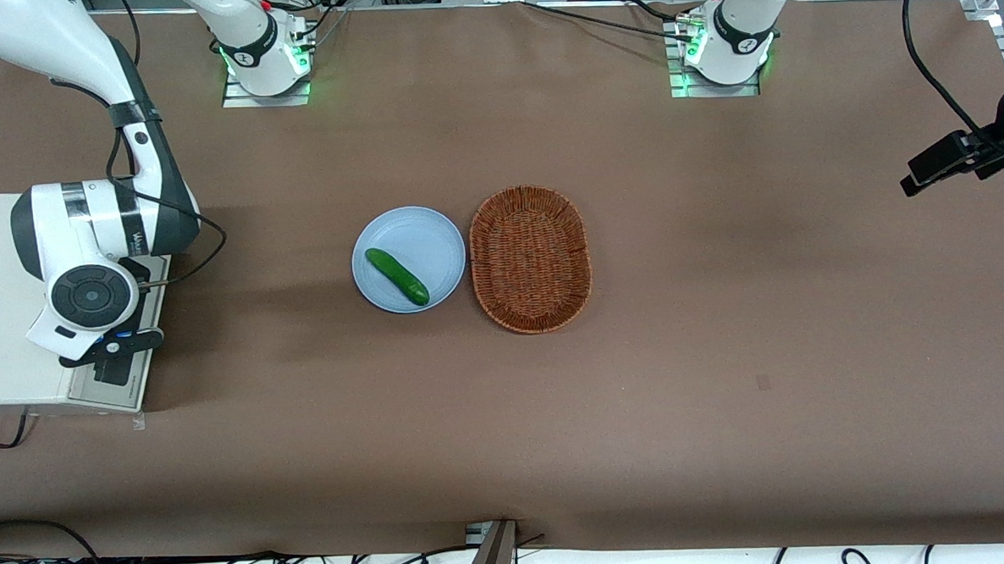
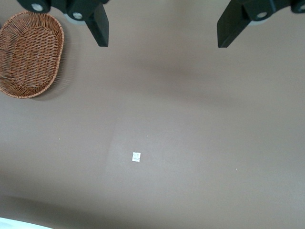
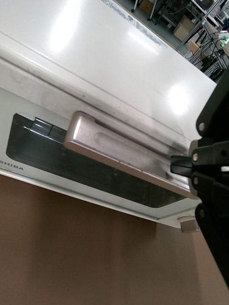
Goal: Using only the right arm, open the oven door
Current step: 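Close the right gripper on the silver door handle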
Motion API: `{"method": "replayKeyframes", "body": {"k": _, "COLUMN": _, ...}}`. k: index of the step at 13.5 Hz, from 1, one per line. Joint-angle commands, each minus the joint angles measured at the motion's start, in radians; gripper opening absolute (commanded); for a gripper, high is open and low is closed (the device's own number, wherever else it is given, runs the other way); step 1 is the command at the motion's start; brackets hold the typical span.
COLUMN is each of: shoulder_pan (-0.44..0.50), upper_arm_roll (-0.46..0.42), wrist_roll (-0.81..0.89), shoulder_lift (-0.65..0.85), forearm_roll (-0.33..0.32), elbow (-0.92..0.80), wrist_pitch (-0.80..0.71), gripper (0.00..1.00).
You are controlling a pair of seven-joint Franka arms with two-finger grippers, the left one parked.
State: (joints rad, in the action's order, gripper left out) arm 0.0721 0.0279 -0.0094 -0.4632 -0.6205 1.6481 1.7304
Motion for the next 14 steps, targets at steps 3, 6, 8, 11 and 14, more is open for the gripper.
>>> {"method": "replayKeyframes", "body": {"k": 3, "shoulder_pan": -0.002, "upper_arm_roll": -0.005, "wrist_roll": 0.002, "shoulder_lift": -0.02, "forearm_roll": -0.007, "elbow": -0.013, "wrist_pitch": 0.024, "gripper": 0.0}}
{"method": "replayKeyframes", "body": {"k": 6, "shoulder_pan": 0.0, "upper_arm_roll": -0.005, "wrist_roll": 0.006, "shoulder_lift": -0.032, "forearm_roll": 0.001, "elbow": -0.013, "wrist_pitch": 0.029, "gripper": 0.0}}
{"method": "replayKeyframes", "body": {"k": 8, "shoulder_pan": 0.003, "upper_arm_roll": -0.008, "wrist_roll": 0.023, "shoulder_lift": -0.038, "forearm_roll": 0.007, "elbow": -0.013, "wrist_pitch": 0.038, "gripper": 0.0}}
{"method": "replayKeyframes", "body": {"k": 11, "shoulder_pan": 0.006, "upper_arm_roll": -0.01, "wrist_roll": 0.046, "shoulder_lift": -0.052, "forearm_roll": 0.041, "elbow": -0.014, "wrist_pitch": 0.06, "gripper": 0.0}}
{"method": "replayKeyframes", "body": {"k": 14, "shoulder_pan": 0.011, "upper_arm_roll": -0.011, "wrist_roll": 0.065, "shoulder_lift": -0.071, "forearm_roll": 0.041, "elbow": -0.014, "wrist_pitch": 0.09, "gripper": 0.0}}
